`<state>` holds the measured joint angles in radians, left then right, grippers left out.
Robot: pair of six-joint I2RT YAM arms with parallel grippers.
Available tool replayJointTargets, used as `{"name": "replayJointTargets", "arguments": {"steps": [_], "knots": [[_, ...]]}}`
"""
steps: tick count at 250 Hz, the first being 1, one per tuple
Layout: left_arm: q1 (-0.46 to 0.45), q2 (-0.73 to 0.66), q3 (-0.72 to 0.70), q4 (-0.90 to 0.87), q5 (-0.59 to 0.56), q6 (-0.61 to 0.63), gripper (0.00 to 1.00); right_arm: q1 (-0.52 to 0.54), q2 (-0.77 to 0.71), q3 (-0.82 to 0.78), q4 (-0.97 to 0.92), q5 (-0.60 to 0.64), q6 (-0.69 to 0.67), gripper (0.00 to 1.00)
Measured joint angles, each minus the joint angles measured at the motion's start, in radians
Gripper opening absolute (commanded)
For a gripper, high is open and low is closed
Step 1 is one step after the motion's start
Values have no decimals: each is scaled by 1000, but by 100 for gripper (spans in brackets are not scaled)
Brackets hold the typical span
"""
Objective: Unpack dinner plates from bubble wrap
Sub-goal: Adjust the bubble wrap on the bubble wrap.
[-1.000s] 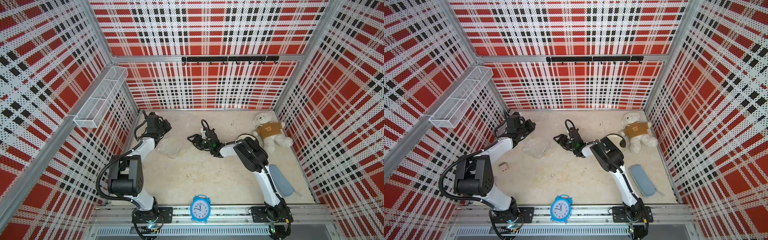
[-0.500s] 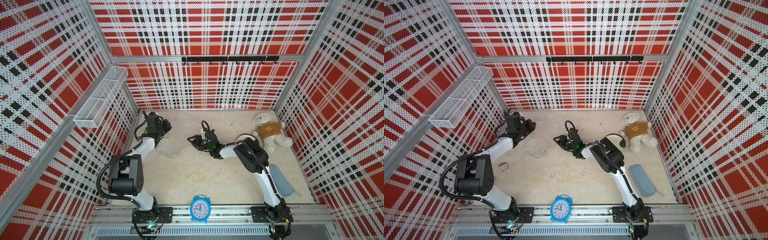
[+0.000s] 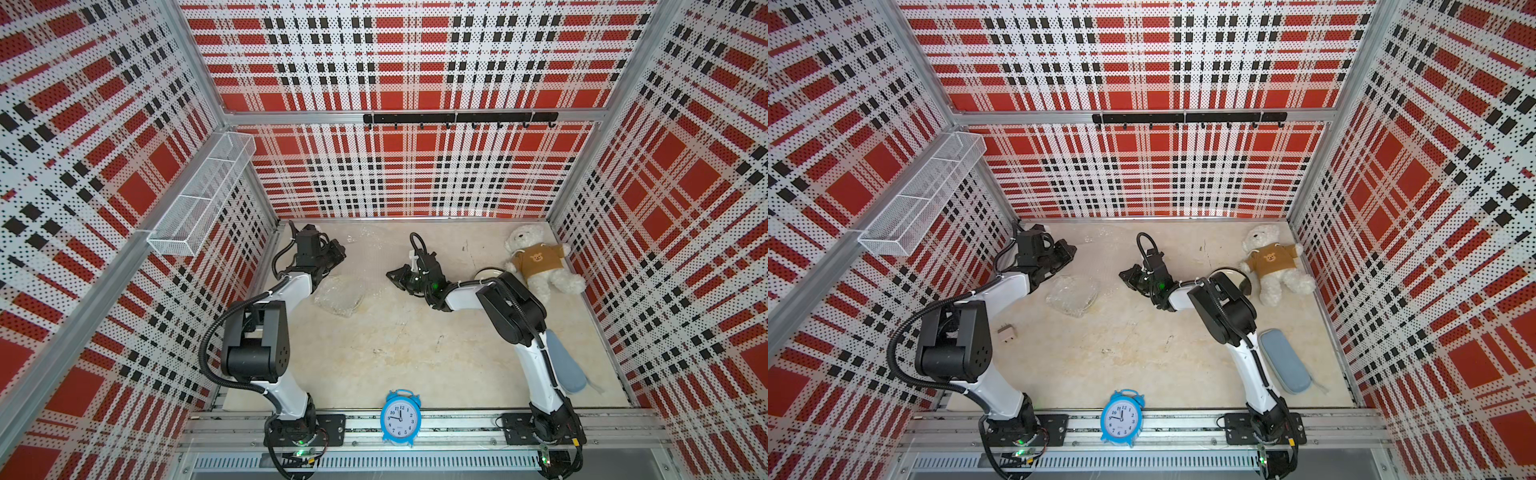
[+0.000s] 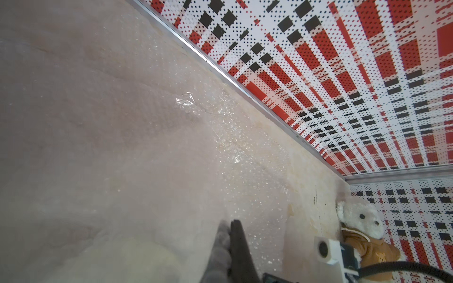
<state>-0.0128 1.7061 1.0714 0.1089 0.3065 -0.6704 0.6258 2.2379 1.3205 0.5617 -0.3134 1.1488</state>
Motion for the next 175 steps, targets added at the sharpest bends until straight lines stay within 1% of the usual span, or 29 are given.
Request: {"name": "replayJointTargets", "arguments": {"steps": [57, 70, 83, 87, 92, 104, 108, 119, 130, 135, 152, 175], "knots": [[-9, 56, 61, 11, 47, 62, 0, -95, -25, 90, -130, -44, -111, 2], [-16, 74, 83, 11, 58, 81, 5, -113, -25, 114, -165, -52, -139, 2], [-24, 88, 99, 12, 67, 98, 6, -126, -25, 135, -198, -59, -168, 2], [-29, 92, 104, 12, 69, 105, 9, -129, -25, 141, -211, -61, -179, 2], [-33, 96, 108, 12, 72, 113, 16, -132, -25, 146, -224, -61, -191, 2], [-44, 102, 112, 13, 76, 127, 40, -137, -25, 156, -251, -65, -217, 2], [-47, 103, 112, 12, 77, 131, 47, -138, -25, 158, -261, -66, -223, 2], [-54, 104, 111, 9, 79, 139, 57, -142, -25, 159, -282, -69, -245, 2], [-59, 104, 111, 9, 77, 143, 70, -146, -25, 159, -305, -72, -267, 2], [-61, 104, 111, 9, 76, 149, 72, -148, -25, 159, -317, -71, -275, 2], [-63, 101, 108, 8, 68, 153, 76, -152, -25, 159, -356, -71, -308, 2], [-53, 89, 94, -13, 48, 157, 86, -157, -25, 158, -394, -68, -345, 2]]}}
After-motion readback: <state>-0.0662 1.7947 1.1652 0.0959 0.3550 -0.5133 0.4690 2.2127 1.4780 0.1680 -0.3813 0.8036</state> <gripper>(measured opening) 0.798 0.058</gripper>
